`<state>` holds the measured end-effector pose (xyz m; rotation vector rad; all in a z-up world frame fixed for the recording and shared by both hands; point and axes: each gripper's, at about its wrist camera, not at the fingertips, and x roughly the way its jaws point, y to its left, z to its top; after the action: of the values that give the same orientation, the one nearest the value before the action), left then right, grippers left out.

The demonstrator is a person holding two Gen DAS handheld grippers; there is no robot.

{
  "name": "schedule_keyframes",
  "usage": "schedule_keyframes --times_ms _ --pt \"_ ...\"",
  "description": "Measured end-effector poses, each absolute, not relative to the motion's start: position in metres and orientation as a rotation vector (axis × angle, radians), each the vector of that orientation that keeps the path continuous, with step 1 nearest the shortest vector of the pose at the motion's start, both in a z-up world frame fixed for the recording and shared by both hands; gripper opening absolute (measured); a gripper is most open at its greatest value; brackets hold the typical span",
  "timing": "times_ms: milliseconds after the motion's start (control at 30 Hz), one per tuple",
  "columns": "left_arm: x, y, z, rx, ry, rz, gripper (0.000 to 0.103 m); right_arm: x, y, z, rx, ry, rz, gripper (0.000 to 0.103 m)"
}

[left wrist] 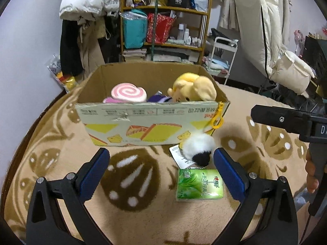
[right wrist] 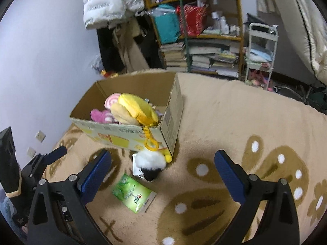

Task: Organize soft objects
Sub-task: 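Withdraw both open tools toward the green packet and pompom keychain, then grasp the green tea packet with the left tool while the right tool grasps the white pompom keychain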

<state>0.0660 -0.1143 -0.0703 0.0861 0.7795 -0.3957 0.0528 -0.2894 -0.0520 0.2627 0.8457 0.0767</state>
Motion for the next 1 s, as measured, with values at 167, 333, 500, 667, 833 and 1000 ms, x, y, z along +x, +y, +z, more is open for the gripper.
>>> schedule_keyframes --times_ms 167,333,500,667,833,1000 --pt "0.073 -0.124 -0.086 0.075 0.831 -0.42 0.1 0.068 -0.29 -0.072 0.258 0.918 0.123 0.098" --pt "0.072 -0.137 -0.1 0.098 0.861 -0.479 0.1 0.08 -0.29 -0.095 0.274 0.988 0.16 0.088" --pt "0.065 -0.153 -0.109 0.155 0.862 -0.526 0.1 0.084 -0.294 -0.111 0.311 1.029 0.165 0.088" --pt "0.064 -0.163 -0.12 0.178 0.895 -0.54 0.1 0.086 -0.293 -0.119 0.332 1.052 0.171 0.086" --pt "0.065 -0.168 -0.13 0.173 0.941 -0.546 0.1 0.09 -0.29 -0.126 0.347 1.076 0.177 0.08" --pt "0.068 -0.175 -0.141 0.181 1.014 -0.572 0.1 0.091 -0.286 -0.133 0.365 1.098 0.187 0.075"
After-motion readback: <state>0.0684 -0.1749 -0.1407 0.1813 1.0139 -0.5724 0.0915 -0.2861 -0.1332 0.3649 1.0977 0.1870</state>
